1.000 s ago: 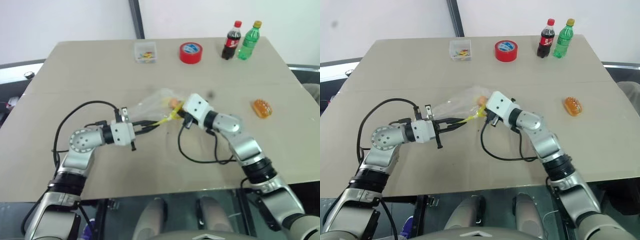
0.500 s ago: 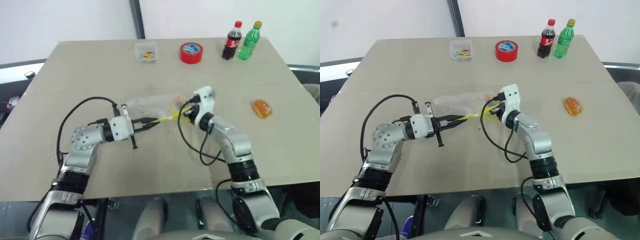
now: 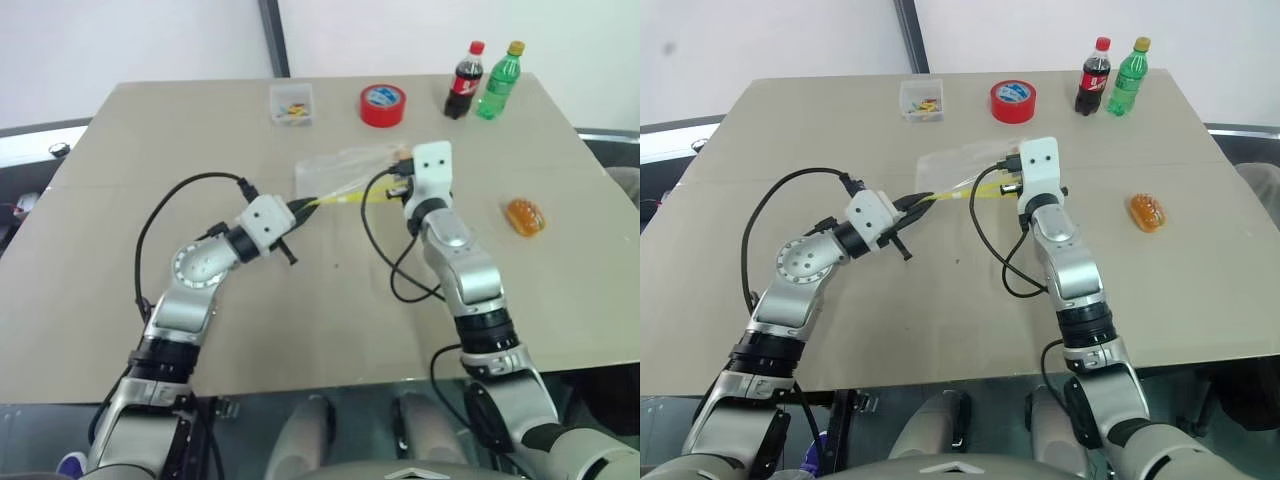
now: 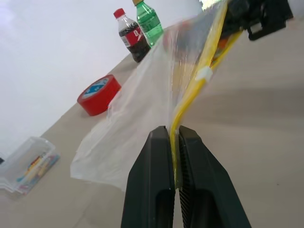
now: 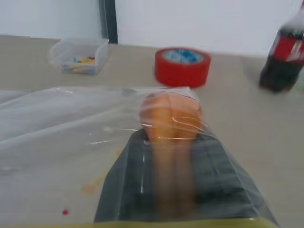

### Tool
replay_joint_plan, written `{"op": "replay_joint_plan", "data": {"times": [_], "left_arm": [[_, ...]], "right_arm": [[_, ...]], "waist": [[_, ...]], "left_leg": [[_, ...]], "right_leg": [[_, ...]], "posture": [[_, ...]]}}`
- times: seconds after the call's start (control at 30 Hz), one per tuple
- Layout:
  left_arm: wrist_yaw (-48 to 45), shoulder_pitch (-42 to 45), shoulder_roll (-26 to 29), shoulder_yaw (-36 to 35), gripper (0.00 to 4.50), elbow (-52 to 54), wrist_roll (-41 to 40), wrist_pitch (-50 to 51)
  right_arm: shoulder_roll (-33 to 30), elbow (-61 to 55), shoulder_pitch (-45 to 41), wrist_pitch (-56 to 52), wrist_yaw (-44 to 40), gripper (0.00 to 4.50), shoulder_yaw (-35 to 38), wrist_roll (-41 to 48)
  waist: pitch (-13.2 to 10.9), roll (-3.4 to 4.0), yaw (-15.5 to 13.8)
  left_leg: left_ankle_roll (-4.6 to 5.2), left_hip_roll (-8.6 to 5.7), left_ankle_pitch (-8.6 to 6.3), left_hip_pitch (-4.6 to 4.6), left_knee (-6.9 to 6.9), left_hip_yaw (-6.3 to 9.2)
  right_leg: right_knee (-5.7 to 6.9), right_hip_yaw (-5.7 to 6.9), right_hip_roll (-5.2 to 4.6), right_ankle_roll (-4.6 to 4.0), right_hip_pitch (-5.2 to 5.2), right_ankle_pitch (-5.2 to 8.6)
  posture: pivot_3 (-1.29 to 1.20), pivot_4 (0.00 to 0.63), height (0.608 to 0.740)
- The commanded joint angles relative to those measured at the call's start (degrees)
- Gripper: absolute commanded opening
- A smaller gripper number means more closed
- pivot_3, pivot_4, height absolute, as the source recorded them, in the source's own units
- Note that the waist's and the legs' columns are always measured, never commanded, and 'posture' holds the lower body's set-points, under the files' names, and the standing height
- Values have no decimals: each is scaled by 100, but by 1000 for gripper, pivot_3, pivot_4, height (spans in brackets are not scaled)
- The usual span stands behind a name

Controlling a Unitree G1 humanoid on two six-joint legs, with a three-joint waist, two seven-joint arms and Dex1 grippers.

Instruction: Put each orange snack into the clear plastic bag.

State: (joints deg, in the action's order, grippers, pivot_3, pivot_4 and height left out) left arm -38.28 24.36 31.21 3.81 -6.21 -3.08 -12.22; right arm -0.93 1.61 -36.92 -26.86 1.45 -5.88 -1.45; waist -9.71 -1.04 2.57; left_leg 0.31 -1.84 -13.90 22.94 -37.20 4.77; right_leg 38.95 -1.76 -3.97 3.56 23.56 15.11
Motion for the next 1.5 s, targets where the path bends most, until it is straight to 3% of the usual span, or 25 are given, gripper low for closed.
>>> {"op": "replay_joint_plan", "data": {"times": [0.03,0.3,0.6,0.7,0.83,0.9,1.07,1.23,1.37,1.5], "left_arm": [[56,22,114,-358,0,-177,-95,-405],[-1051,-317,196,-63,0,-412,-523,-1383],[-1673,-561,372,-112,0,-382,-756,-1782],[-1593,-544,341,-164,0,-308,-759,-1641],[-1323,-520,347,-299,0,-267,-673,-1420],[-1177,-511,337,-390,0,-262,-690,-1276],[-721,-404,308,-544,0,-376,-605,-802],[-550,-132,196,-496,0,-622,-492,-688],[-587,23,79,-457,0,-749,-496,-763],[-567,114,40,-439,0,-836,-463,-755]], "right_arm": [[-152,-529,250,-277,-538,1007,172,383],[-545,-603,656,-484,-1466,1007,-604,305],[-254,-215,501,-367,-2165,1007,-693,770],[-263,161,270,-129,-2279,1896,-712,664],[-442,172,216,121,-2102,3878,-690,350],[-637,-174,365,35,-2239,4438,-660,355],[-1571,-1970,1131,-579,-3202,4438,-283,1100],[-2100,-2621,1430,-906,-3665,4438,4,1715],[-1974,-2580,1374,-924,-3191,4438,473,1803],[-2258,-2205,1494,-827,-2325,4438,1153,1210]], "waist": [[0,0,-5],[0,0,-9],[0,0,-6],[0,0,-7],[0,0,-21],[0,1,-19],[0,0,-50],[-1,0,-19],[0,0,-18],[0,-1,-44]], "left_leg": [[0,1,0,0,0,1],[2,5,-1,0,0,-1],[2,7,-1,-1,0,0],[2,5,-1,-1,-3,0],[2,6,-1,-1,-3,5],[2,5,-1,0,-2,4],[3,6,-2,4,-2,9],[3,4,-2,2,-7,11],[2,8,-1,-5,-7,12],[2,5,-1,0,-8,12]], "right_leg": [[0,0,0,0,0,0],[-4,0,-2,0,-3,0],[-3,1,0,0,-4,0],[-3,1,-1,0,-5,0],[-3,6,-1,0,-5,0],[-5,6,-2,0,-5,0],[-7,10,-3,0,-5,1],[-6,14,-2,1,-10,1],[0,15,10,-2,-13,-2],[-4,14,-2,-3,-13,-2]], "posture": [[0,150,740],[0,150,740],[0,150,740],[0,150,740],[0,150,740],[0,150,740],[0,150,740],[0,150,740],[0,150,740],[0,150,740]]}}
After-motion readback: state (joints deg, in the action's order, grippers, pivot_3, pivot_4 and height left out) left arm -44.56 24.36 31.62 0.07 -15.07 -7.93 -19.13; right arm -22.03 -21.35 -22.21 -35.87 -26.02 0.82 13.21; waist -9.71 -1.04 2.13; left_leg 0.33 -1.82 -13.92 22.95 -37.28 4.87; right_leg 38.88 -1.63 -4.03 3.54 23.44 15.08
